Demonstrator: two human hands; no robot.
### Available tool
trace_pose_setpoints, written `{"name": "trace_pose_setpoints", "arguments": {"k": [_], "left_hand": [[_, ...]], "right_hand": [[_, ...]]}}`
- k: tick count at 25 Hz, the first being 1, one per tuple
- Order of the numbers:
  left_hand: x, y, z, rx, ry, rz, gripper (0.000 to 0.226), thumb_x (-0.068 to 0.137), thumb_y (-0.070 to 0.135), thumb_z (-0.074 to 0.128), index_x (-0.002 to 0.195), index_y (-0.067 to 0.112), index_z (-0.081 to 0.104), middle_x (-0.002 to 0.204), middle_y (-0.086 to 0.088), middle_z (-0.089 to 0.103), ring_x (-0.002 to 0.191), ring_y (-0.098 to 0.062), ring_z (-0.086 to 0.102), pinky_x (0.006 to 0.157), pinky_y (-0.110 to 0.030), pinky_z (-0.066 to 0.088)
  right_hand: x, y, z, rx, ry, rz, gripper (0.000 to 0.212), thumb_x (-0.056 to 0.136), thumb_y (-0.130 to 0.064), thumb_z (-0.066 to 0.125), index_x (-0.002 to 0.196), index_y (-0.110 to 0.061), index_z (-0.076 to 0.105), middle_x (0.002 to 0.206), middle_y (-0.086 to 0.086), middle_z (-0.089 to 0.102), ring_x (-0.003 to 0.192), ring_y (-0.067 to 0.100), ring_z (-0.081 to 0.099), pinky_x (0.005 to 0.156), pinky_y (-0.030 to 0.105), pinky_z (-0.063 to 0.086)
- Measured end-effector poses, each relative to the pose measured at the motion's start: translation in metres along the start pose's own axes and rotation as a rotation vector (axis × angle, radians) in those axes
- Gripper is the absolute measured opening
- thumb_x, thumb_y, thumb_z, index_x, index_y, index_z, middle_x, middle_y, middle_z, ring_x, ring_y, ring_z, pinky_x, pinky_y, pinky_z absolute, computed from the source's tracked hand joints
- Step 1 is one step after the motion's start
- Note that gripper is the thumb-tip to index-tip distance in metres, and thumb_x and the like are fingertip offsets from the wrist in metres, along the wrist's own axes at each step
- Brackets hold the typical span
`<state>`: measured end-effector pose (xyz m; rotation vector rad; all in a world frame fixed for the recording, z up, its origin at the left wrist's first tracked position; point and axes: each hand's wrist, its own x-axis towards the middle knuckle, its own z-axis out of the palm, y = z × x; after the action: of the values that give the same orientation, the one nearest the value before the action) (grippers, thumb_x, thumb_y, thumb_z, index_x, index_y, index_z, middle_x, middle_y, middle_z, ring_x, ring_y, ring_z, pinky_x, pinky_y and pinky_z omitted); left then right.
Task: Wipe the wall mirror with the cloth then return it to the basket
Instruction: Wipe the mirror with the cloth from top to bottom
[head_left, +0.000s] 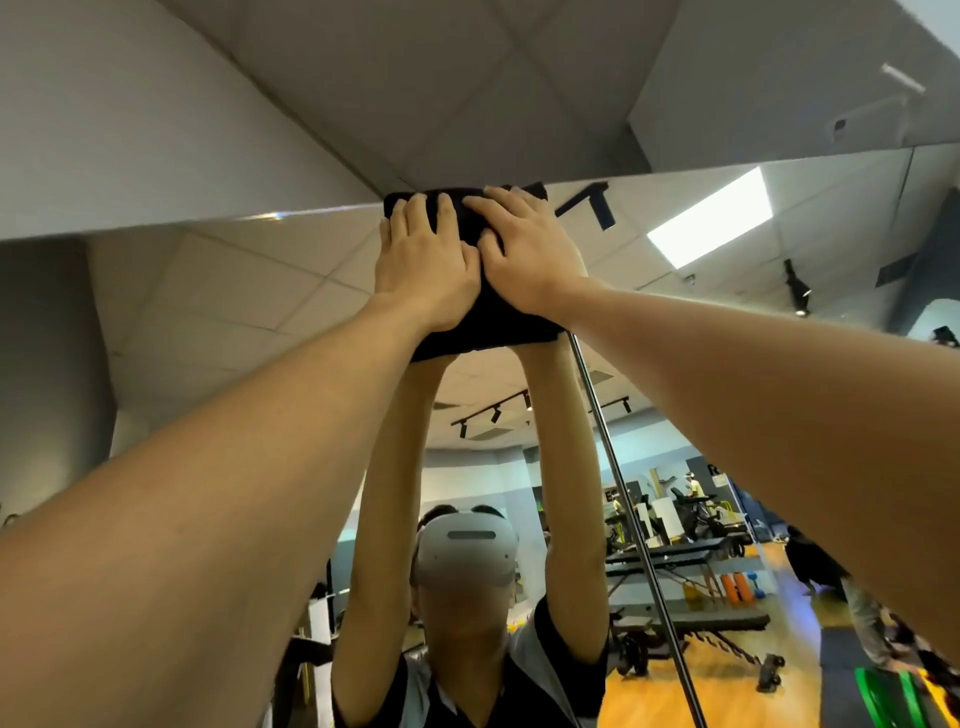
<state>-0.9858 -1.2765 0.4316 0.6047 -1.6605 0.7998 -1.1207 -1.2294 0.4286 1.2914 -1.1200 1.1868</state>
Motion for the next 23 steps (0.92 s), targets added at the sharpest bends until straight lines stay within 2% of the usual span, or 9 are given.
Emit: {"name": "trace_pose_setpoints", "arguments": {"k": [3, 7, 16, 23], "left_hand": [[-0.020, 0.001, 0.003, 0.035, -0.006, 0.008, 0.065, 0.105, 0.037, 0.029, 0.160, 0.009, 0.012, 0.165, -0.019, 0.012, 0.154, -0.035, 0.007, 0.126, -0.050, 0.005], [-0.046, 0.005, 0.007, 0.042, -0.017, 0.011, 0.067, 0.105, 0.040, 0.028, 0.160, 0.009, 0.009, 0.166, -0.019, 0.009, 0.155, -0.035, 0.004, 0.126, -0.049, 0.002], [-0.058, -0.004, 0.008, 0.038, -0.026, 0.035, 0.066, 0.106, 0.039, 0.027, 0.161, 0.009, 0.007, 0.167, -0.019, 0.007, 0.155, -0.034, 0.002, 0.127, -0.049, 0.004], [-0.059, -0.017, 0.005, 0.064, -0.022, 0.045, 0.065, 0.106, 0.038, 0.026, 0.161, 0.010, 0.007, 0.167, -0.019, 0.007, 0.155, -0.033, 0.003, 0.127, -0.048, 0.002]], "right_hand": [[-0.027, -0.008, 0.001, -0.027, -0.010, 0.024, 0.052, 0.105, -0.035, 0.033, 0.157, -0.033, 0.035, 0.167, -0.003, 0.027, 0.156, 0.021, 0.011, 0.128, 0.042, 0.006], [-0.058, -0.014, 0.004, -0.063, -0.015, 0.062, 0.058, 0.102, -0.044, 0.025, 0.159, -0.036, 0.028, 0.169, -0.005, 0.021, 0.157, 0.021, 0.006, 0.128, 0.043, 0.003], [-0.070, -0.027, 0.006, -0.060, 0.010, 0.102, 0.059, 0.099, -0.044, 0.026, 0.158, -0.038, 0.029, 0.168, -0.007, 0.022, 0.157, 0.019, 0.007, 0.126, 0.050, 0.007], [-0.065, -0.032, 0.017, -0.082, 0.028, 0.052, 0.059, 0.102, -0.040, 0.028, 0.160, -0.030, 0.028, 0.169, 0.001, 0.021, 0.157, 0.025, 0.005, 0.127, 0.049, -0.002]]}}
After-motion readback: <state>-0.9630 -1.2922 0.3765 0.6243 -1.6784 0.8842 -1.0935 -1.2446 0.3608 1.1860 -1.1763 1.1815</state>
